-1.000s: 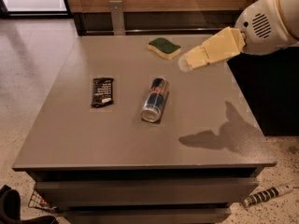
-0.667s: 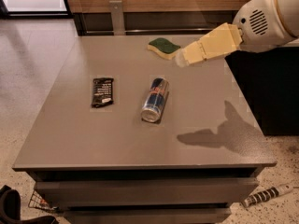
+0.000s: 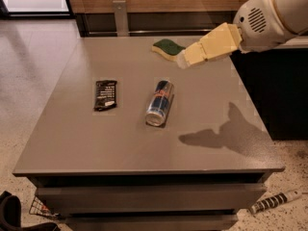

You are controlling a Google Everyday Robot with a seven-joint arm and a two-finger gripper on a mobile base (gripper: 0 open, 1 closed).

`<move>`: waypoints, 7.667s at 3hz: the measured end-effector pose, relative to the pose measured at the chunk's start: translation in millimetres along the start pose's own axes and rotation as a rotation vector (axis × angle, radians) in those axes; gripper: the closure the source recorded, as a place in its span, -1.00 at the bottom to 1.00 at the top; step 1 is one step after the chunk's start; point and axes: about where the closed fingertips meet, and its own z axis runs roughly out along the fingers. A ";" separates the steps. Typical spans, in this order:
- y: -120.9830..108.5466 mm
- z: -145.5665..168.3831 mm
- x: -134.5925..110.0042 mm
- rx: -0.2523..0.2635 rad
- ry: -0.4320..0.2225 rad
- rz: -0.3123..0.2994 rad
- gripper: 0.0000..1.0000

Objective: Place redbull can upright

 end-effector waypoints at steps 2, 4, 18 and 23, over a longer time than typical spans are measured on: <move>-25.8 45.1 16.4 0.144 0.289 0.170 -1.00; -34.0 60.8 28.5 0.303 0.430 0.276 -1.00; 58.1 189.0 22.7 0.378 0.509 0.565 -1.00; 46.8 198.4 20.2 0.378 0.506 0.579 0.77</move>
Offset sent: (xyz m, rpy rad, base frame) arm 0.0291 -0.0164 -0.0739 -0.2783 0.4155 -0.3248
